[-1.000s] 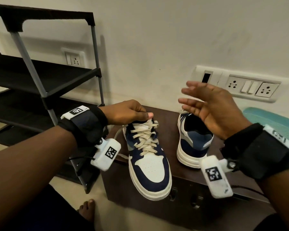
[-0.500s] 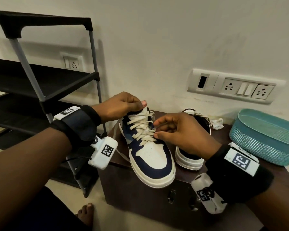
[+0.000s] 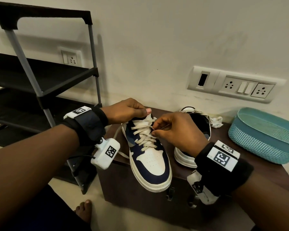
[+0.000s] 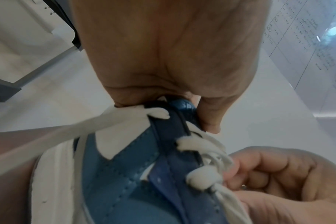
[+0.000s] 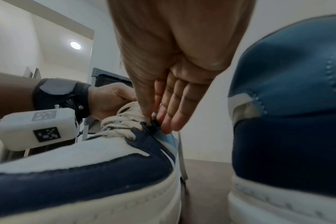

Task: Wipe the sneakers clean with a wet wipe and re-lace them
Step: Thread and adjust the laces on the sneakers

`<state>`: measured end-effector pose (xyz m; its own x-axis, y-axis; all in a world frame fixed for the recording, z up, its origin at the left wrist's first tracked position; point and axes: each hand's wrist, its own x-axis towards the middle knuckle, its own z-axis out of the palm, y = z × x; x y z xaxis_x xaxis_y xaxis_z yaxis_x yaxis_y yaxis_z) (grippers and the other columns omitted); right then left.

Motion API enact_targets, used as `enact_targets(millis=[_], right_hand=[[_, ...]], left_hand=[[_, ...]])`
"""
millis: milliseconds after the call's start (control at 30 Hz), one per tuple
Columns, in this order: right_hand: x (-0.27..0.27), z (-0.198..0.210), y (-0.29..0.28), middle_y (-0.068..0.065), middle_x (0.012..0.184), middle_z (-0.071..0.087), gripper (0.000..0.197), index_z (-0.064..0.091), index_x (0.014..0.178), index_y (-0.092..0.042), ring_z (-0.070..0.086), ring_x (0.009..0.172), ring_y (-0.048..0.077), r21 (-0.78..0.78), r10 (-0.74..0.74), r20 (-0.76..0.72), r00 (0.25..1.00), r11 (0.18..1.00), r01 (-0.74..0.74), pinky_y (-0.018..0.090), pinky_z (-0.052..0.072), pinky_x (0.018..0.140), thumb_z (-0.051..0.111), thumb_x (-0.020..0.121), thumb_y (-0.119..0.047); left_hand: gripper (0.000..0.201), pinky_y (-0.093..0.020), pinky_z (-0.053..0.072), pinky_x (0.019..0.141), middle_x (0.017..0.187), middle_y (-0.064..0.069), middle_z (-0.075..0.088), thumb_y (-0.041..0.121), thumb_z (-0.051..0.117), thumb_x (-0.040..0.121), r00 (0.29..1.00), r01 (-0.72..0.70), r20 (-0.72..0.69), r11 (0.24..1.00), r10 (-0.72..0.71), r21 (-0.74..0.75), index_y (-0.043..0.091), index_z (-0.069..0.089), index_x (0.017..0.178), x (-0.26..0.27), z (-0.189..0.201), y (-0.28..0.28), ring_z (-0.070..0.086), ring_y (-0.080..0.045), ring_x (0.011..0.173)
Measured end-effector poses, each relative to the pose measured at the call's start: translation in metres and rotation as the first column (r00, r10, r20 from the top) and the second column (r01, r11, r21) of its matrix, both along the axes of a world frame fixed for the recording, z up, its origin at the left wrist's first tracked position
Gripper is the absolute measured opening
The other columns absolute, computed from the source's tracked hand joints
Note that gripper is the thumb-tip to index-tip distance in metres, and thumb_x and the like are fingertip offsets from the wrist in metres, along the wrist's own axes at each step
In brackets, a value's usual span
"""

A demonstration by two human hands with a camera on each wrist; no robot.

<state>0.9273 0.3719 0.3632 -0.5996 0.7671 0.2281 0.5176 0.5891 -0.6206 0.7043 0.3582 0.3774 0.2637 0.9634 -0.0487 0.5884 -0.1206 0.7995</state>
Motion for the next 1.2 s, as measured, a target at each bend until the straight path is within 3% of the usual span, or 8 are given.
enact_targets(millis=[300, 433, 567, 700, 767, 833, 1000, 1200], right_hand=[[-0.001, 0.004, 0.002, -0.005, 0.080, 0.076, 0.006, 0.078, 0.083, -0.016, 0.071, 0.076, 0.004, -0.053, 0.031, 0.010, 0.999, 0.998, -0.030, 0.026, 0.060, 0.079, 0.075, 0.089, -0.018], [-0.004, 0.005, -0.002, 0.016, 0.095, 0.074, 0.016, 0.073, 0.101, 0.001, 0.068, 0.085, 0.020, -0.480, -0.112, -0.246, 0.963, 0.877, -0.020, 0.029, 0.061, 0.073, 0.066, 0.096, -0.013], [-0.001, 0.009, -0.004, 0.005, 0.100, 0.077, 0.024, 0.071, 0.113, 0.000, 0.072, 0.090, 0.012, -0.702, -0.251, -0.371, 0.894, 0.706, -0.092, 0.034, 0.061, 0.088, 0.063, 0.098, -0.017], [0.001, 0.006, -0.005, 0.009, 0.097, 0.077, 0.018, 0.073, 0.107, -0.003, 0.072, 0.087, 0.015, -0.638, -0.239, -0.412, 0.879, 0.764, -0.091, 0.036, 0.063, 0.083, 0.068, 0.096, -0.016], [0.001, 0.004, -0.006, 0.016, 0.102, 0.076, 0.015, 0.074, 0.104, -0.003, 0.071, 0.089, 0.022, -0.587, -0.203, -0.391, 0.898, 0.806, -0.073, 0.039, 0.063, 0.084, 0.073, 0.091, -0.011], [0.003, 0.000, -0.009, 0.019, 0.099, 0.076, 0.012, 0.074, 0.099, -0.003, 0.072, 0.085, 0.025, -0.565, -0.172, -0.382, 0.908, 0.821, -0.082, 0.031, 0.063, 0.078, 0.072, 0.088, 0.001], [0.004, -0.011, -0.008, 0.012, 0.084, 0.077, 0.004, 0.078, 0.087, -0.004, 0.075, 0.080, 0.024, -0.388, -0.100, -0.284, 0.953, 0.921, -0.019, 0.032, 0.063, 0.079, 0.080, 0.083, -0.004], [0.001, -0.006, -0.010, 0.016, 0.101, 0.069, 0.008, 0.068, 0.095, -0.005, 0.070, 0.092, 0.022, -0.647, -0.224, -0.403, 0.888, 0.755, -0.103, 0.032, 0.063, 0.072, 0.062, 0.099, -0.010]], left_hand=[[0.063, -0.028, 0.042, 0.066, 0.077, -0.020, 0.053, 0.042, 0.048, 0.103, 1.000, 0.027, 0.008, 0.999, -0.027, -0.030, -0.018, 0.051, 0.086, 0.000, -0.001, -0.001, 0.044, -0.029, 0.069], [0.064, -0.039, 0.047, 0.076, 0.094, -0.038, 0.059, 0.048, 0.052, 0.101, 0.999, 0.039, 0.028, 0.999, -0.038, -0.023, -0.016, 0.060, 0.099, 0.003, -0.002, 0.000, 0.055, -0.031, 0.077], [0.069, -0.040, 0.049, 0.078, 0.092, -0.034, 0.061, 0.054, 0.050, 0.098, 0.999, 0.038, 0.026, 0.999, -0.037, -0.029, -0.015, 0.059, 0.100, 0.001, -0.002, 0.001, 0.057, -0.031, 0.078], [0.067, -0.037, 0.043, 0.074, 0.078, -0.017, 0.054, 0.050, 0.051, 0.100, 0.999, 0.026, 0.046, 0.999, -0.025, -0.019, -0.016, 0.053, 0.088, -0.002, -0.001, 0.000, 0.048, -0.025, 0.072], [0.076, -0.040, 0.043, 0.078, 0.085, -0.018, 0.057, 0.059, 0.053, 0.093, 0.998, 0.023, 0.054, 0.999, -0.021, -0.032, -0.018, 0.054, 0.095, -0.004, 0.000, -0.002, 0.050, -0.027, 0.077], [0.084, -0.043, 0.043, 0.079, 0.088, -0.021, 0.059, 0.065, 0.055, 0.087, 0.999, 0.031, 0.043, 0.999, -0.029, -0.042, -0.018, 0.054, 0.099, -0.005, -0.001, -0.003, 0.051, -0.028, 0.079], [0.070, -0.042, 0.047, 0.080, 0.097, -0.038, 0.059, 0.054, 0.051, 0.093, 0.999, 0.035, 0.029, 0.999, -0.034, -0.036, -0.015, 0.058, 0.101, -0.004, -0.001, -0.006, 0.056, -0.030, 0.080], [0.059, -0.038, 0.051, 0.084, 0.099, -0.023, 0.070, 0.049, 0.050, 0.095, 0.999, 0.025, 0.031, 0.999, -0.024, -0.028, -0.007, 0.066, 0.106, -0.003, -0.001, -0.004, 0.064, -0.026, 0.084]])
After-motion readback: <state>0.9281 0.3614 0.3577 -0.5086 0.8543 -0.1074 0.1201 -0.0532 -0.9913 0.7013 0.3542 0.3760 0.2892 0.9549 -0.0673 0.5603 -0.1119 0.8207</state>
